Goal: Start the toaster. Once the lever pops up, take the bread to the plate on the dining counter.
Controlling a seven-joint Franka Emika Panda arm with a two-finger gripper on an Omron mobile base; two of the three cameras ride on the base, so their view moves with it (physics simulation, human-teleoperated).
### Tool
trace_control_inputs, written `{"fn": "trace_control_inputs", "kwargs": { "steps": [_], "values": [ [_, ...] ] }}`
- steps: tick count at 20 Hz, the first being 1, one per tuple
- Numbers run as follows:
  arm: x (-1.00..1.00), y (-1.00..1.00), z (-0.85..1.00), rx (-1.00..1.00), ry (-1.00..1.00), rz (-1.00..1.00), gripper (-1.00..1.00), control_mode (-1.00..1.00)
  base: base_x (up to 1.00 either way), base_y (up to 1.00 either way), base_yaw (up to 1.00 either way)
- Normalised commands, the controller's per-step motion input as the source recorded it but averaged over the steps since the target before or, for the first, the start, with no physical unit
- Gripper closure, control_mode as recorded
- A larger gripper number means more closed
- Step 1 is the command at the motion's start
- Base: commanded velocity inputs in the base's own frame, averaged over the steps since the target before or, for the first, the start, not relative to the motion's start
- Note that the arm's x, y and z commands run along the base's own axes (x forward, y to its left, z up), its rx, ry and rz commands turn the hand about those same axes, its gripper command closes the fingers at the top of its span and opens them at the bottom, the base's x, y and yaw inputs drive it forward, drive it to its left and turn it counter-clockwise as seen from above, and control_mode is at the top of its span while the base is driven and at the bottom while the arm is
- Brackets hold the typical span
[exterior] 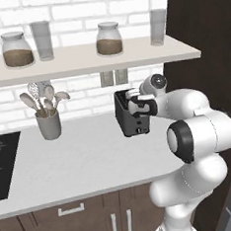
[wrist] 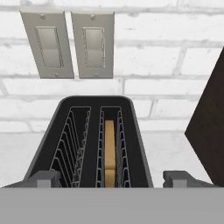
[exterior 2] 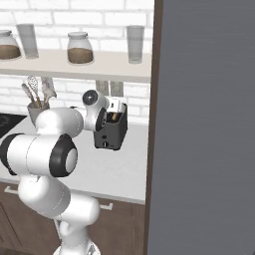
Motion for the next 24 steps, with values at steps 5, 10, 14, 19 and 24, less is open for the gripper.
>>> {"fn": "trace_control_inputs", "kwargs": {
  "steps": [5, 10, 14, 19, 24],
  "values": [
    [0.00, 0.00, 0.00, 0.00, 0.00, 0.00, -1.00, -1.00, 0.00, 0.00, 0.00],
    [0.00, 0.00, 0.00, 0.00, 0.00, 0.00, -1.00, -1.00, 0.00, 0.00, 0.00],
    [0.00, 0.00, 0.00, 0.00, 0.00, 0.00, -1.00, -1.00, 0.00, 0.00, 0.00],
    [0.00, 0.00, 0.00, 0.00, 0.00, 0.00, -1.00, -1.00, 0.00, 0.00, 0.00],
    [0.00, 0.00, 0.00, 0.00, 0.00, 0.00, -1.00, -1.00, 0.00, 0.00, 0.00]
  ]
}}
